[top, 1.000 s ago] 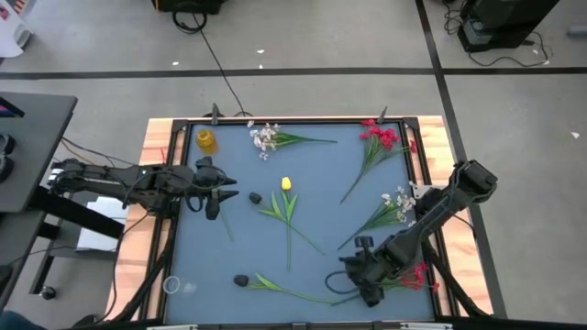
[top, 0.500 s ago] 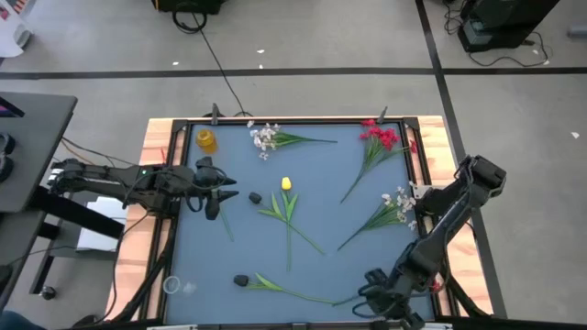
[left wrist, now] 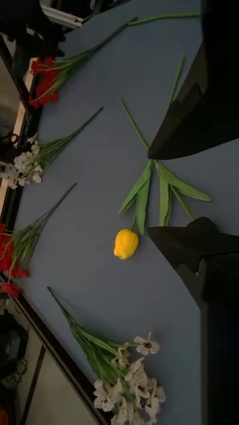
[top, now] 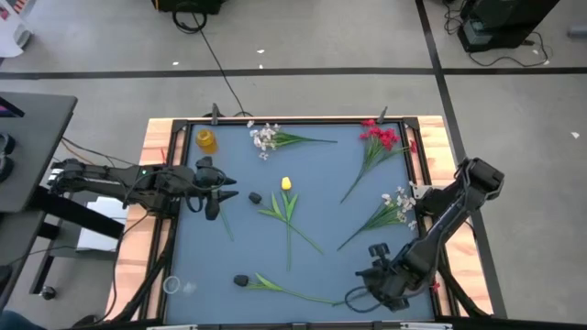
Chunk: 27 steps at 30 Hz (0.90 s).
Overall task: Sort flowers into vase by color
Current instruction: Put the bottom red flowers into the yellow vase
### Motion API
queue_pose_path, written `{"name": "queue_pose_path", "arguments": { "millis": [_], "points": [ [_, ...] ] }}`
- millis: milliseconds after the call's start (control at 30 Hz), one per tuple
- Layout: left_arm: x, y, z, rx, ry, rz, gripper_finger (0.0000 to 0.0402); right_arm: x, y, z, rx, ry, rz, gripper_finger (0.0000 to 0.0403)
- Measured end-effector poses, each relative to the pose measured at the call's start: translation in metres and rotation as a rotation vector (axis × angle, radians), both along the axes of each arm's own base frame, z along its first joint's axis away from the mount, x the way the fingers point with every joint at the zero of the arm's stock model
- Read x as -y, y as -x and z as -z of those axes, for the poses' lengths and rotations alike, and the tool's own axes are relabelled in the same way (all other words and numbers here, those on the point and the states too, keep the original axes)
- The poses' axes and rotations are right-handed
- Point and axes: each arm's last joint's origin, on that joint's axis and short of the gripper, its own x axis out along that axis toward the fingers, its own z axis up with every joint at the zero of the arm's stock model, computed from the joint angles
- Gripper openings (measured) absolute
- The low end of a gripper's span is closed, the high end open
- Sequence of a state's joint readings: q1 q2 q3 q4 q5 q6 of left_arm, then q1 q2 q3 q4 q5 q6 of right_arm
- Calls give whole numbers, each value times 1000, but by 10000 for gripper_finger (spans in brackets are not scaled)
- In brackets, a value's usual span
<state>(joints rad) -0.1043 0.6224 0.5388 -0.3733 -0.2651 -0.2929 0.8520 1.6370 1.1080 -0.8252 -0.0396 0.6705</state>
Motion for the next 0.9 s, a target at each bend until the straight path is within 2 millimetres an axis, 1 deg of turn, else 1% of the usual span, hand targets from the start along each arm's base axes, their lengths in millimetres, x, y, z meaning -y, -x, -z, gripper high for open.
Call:
{"name": "queue_pose_path", "arguments": {
  "millis": [200,267,333,467,733,800,900],
  "points": [
    [0,0,0,-4,0,0,181,-6,8,15,-48,22,-34,236],
    [0,0,0,-4,0,0,181,-4,10,19,-56,31,-30,251],
    [0,0,0,-6,-1,0,181,-2,13,24,-68,39,-26,258],
    [0,0,0,-5,-1,0,181,2,17,35,-83,46,-25,258],
    [0,0,1,-6,-1,0,181,7,23,51,-113,15,-30,238],
    [0,0,0,-5,-1,0,181,9,25,55,-137,9,-15,227],
    [0,0,0,-6,-2,-2,181,10,26,58,-160,-18,28,197]
  ]
}}
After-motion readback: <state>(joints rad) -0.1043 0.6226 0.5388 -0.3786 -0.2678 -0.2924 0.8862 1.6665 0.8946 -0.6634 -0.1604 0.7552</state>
